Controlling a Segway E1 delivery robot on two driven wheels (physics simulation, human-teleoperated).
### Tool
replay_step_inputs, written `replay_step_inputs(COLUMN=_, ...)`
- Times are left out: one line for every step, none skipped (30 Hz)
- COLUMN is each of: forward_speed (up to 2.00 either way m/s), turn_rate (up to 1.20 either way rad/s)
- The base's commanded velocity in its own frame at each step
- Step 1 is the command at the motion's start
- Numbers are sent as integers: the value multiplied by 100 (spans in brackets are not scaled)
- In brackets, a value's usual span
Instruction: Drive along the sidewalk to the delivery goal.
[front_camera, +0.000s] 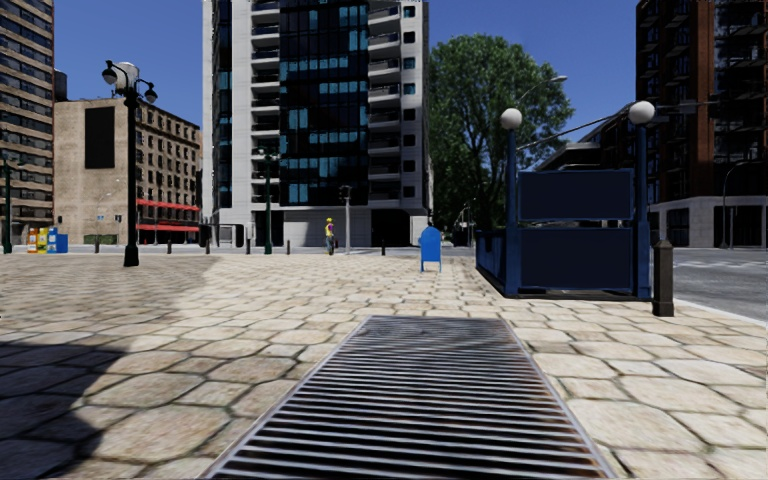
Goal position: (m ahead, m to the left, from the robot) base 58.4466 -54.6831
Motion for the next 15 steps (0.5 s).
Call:
replay_step_inputs(forward_speed=200, turn_rate=41)
replay_step_inputs(forward_speed=200, turn_rate=41)
replay_step_inputs(forward_speed=200, turn_rate=41)
replay_step_inputs(forward_speed=200, turn_rate=41)
replay_step_inputs(forward_speed=200, turn_rate=41)
replay_step_inputs(forward_speed=200, turn_rate=41)
replay_step_inputs(forward_speed=200, turn_rate=32)
replay_step_inputs(forward_speed=200, turn_rate=32)
replay_step_inputs(forward_speed=200, turn_rate=22)
replay_step_inputs(forward_speed=200, turn_rate=12)
replay_step_inputs(forward_speed=200, turn_rate=0)
replay_step_inputs(forward_speed=200, turn_rate=0)
replay_step_inputs(forward_speed=200, turn_rate=0)
replay_step_inputs(forward_speed=200, turn_rate=0)
replay_step_inputs(forward_speed=200, turn_rate=0)
